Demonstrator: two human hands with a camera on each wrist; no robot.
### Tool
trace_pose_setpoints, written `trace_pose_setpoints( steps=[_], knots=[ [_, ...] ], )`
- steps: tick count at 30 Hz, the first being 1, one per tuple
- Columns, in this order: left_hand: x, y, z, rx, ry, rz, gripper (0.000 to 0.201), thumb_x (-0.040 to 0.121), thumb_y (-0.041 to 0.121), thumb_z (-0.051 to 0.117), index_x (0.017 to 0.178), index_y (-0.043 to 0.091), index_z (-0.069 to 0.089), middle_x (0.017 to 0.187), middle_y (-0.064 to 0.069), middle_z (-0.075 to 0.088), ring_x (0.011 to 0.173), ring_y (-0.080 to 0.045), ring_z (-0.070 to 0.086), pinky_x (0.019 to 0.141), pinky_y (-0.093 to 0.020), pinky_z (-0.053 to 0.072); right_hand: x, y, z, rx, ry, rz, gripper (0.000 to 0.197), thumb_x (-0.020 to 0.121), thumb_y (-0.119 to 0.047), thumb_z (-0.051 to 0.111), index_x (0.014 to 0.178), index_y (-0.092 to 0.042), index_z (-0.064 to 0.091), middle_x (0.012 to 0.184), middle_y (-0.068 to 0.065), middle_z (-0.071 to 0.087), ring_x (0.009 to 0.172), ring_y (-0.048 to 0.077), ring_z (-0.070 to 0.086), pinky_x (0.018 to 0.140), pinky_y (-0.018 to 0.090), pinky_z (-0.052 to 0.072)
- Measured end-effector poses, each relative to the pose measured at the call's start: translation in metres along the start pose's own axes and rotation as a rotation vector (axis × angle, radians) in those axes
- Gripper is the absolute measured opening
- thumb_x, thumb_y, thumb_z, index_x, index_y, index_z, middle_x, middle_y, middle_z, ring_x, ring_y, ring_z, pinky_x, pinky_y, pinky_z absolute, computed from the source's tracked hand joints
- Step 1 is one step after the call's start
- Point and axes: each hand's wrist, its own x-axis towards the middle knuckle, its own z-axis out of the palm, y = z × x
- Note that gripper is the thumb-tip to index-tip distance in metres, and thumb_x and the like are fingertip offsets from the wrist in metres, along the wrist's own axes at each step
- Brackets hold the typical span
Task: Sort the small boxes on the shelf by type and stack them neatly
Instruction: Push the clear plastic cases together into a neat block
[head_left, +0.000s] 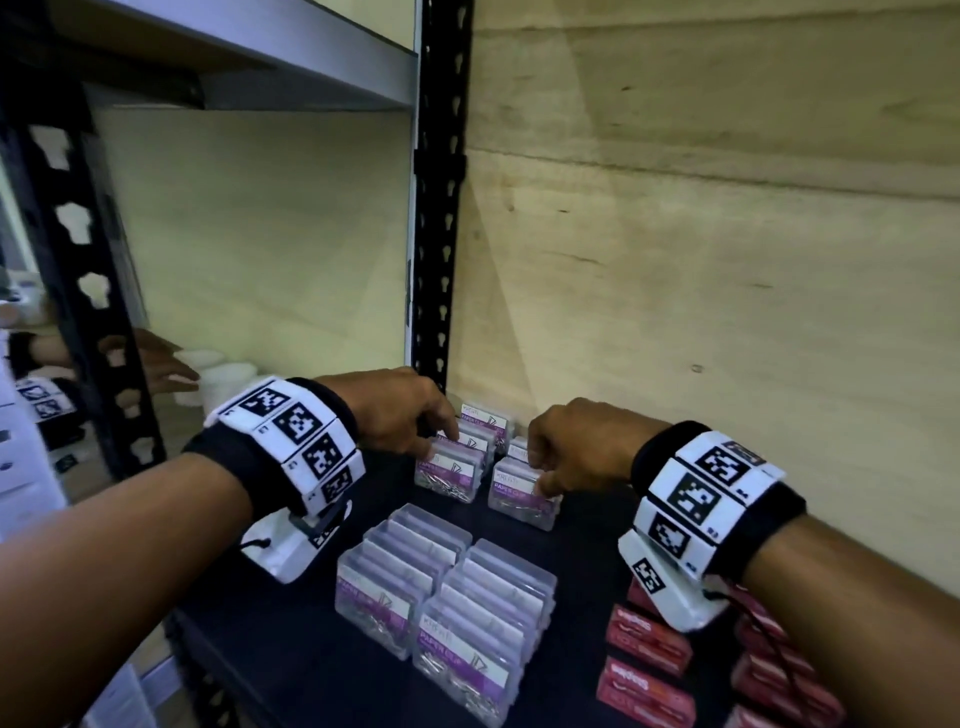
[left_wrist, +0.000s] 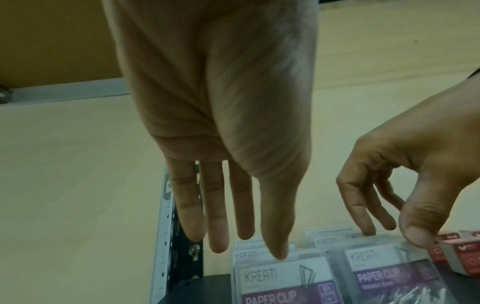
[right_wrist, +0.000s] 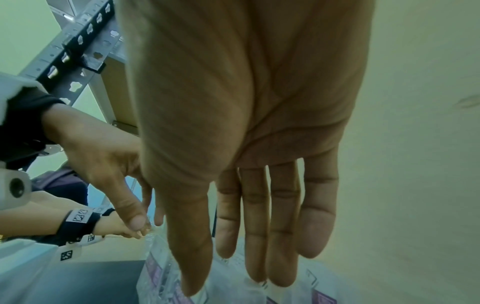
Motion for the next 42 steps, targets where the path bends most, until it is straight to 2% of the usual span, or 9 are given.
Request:
trace_pose_setpoints(
  steps=[4,8,10,15,19,25,32,38,42],
  knots=[
    [0.013,-0.005,0.004,0.016,-0.038,0.011,0.042,0.088,0.021,0.072,0.128,0.029,0.062,0.112,0.009,0.066,0.081,0.000,0.055,0.077,-0.019,0.042,0.011,0.000,0.003,0.013,0.010,-0.016,0.026,0.083,-0.032,0.078,0.103,-0.027,0.062,0.104,-0.004,0.066,0.089,0.017,0.061,0.074,0.028,0.047],
    [0.022,-0.011,0.010,0.056,-0.033,0.035,0.038,0.089,0.025,0.071,0.127,0.029,0.064,0.122,0.007,0.067,0.099,-0.008,0.061,0.093,-0.030,0.050,0.014,0.001,0.005,0.005,0.007,-0.015,0.033,0.083,-0.034,0.077,0.111,-0.026,0.062,0.099,-0.006,0.061,0.088,0.016,0.057,0.073,0.027,0.044],
    [0.024,-0.012,0.012,0.069,-0.032,0.045,0.035,0.091,0.028,0.068,0.126,0.028,0.064,0.123,0.007,0.067,0.103,-0.008,0.062,0.096,-0.032,0.050,0.012,0.001,0.005,0.002,0.006,-0.014,0.038,0.084,-0.038,0.076,0.117,-0.026,0.061,0.101,-0.006,0.061,0.089,0.016,0.056,0.075,0.027,0.044],
    [0.017,-0.009,0.011,0.022,-0.085,0.068,0.034,0.093,0.029,0.065,0.127,0.028,0.063,0.124,0.009,0.065,0.099,-0.004,0.059,0.097,-0.030,0.049,0.005,0.001,0.006,0.035,-0.019,-0.022,0.042,0.083,-0.044,0.075,0.119,-0.026,0.063,0.114,-0.005,0.067,0.098,0.017,0.062,0.085,0.030,0.050],
    [0.007,-0.006,0.011,-0.009,-0.110,0.085,0.034,0.093,0.028,0.065,0.128,0.028,0.063,0.126,0.008,0.064,0.107,-0.006,0.060,0.099,-0.032,0.049,-0.006,-0.002,0.008,0.060,-0.041,-0.046,0.040,0.084,-0.043,0.075,0.119,-0.027,0.062,0.112,-0.006,0.067,0.097,0.015,0.062,0.084,0.029,0.050],
    [-0.008,-0.001,0.012,-0.009,-0.135,0.115,0.033,0.093,0.028,0.066,0.125,0.036,0.065,0.127,0.012,0.064,0.106,-0.003,0.061,0.098,-0.031,0.050,-0.020,-0.010,0.010,0.081,-0.066,-0.097,0.035,0.085,-0.042,0.074,0.115,-0.027,0.064,0.108,-0.008,0.068,0.094,0.013,0.062,0.079,0.027,0.049],
    [-0.021,0.007,0.012,-0.024,-0.145,0.121,0.034,0.096,0.026,0.062,0.128,0.035,0.064,0.126,0.018,0.064,0.085,0.013,0.053,0.082,-0.012,0.040,-0.031,-0.016,0.009,0.103,-0.084,-0.111,0.034,0.088,-0.041,0.071,0.118,-0.027,0.065,0.112,-0.009,0.068,0.095,0.011,0.060,0.079,0.026,0.044],
    [-0.029,0.010,0.011,-0.041,-0.139,0.126,0.032,0.097,0.025,0.061,0.128,0.033,0.065,0.123,0.019,0.065,0.102,0.008,0.058,0.077,0.000,0.037,-0.040,-0.015,0.009,0.146,-0.107,-0.113,0.034,0.088,-0.043,0.071,0.117,-0.027,0.066,0.106,-0.010,0.071,0.092,0.009,0.063,0.083,0.027,0.048],
    [-0.032,0.011,0.012,-0.067,-0.145,0.140,0.031,0.097,0.025,0.060,0.127,0.032,0.066,0.122,0.016,0.067,0.105,0.001,0.063,0.094,-0.020,0.050,-0.045,-0.015,0.008,0.171,-0.130,-0.120,0.033,0.089,-0.044,0.069,0.117,-0.027,0.066,0.097,-0.012,0.071,0.082,0.005,0.062,0.080,0.026,0.048]
  ],
)
